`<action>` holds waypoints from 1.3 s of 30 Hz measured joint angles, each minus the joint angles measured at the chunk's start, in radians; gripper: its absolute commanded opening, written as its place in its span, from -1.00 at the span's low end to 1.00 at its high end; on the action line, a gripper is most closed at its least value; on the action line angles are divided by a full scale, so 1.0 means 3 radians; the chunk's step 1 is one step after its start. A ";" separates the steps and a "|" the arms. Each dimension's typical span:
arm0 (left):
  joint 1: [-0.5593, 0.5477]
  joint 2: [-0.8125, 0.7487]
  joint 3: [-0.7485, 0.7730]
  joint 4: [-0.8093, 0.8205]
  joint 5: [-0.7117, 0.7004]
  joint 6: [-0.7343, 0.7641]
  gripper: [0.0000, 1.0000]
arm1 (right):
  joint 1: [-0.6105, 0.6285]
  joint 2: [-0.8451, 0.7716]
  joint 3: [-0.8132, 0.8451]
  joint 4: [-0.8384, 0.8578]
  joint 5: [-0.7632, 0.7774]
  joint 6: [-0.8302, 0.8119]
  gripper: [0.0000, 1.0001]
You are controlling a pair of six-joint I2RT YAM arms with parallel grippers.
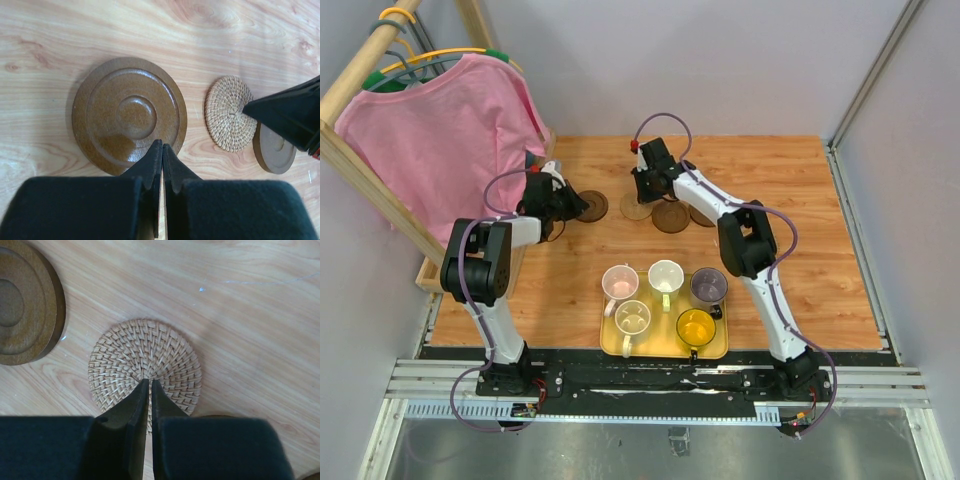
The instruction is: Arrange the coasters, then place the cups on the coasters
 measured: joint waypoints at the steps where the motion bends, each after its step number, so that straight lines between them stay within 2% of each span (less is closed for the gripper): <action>1: 0.0000 0.0005 0.0023 -0.0009 -0.0013 0.0006 -0.91 | 0.0006 0.0009 0.0000 -0.0010 -0.0013 0.0005 -0.85; 20: 0.0000 0.0041 0.0089 -0.0045 -0.0056 0.0048 -0.91 | 0.0225 0.0071 0.0006 -0.0023 -0.0187 0.0089 -0.85; 39: 0.0000 0.0042 0.0057 -0.0042 -0.0042 0.0020 -0.91 | 0.0249 0.0097 0.0046 -0.0028 -0.0240 0.0094 -0.86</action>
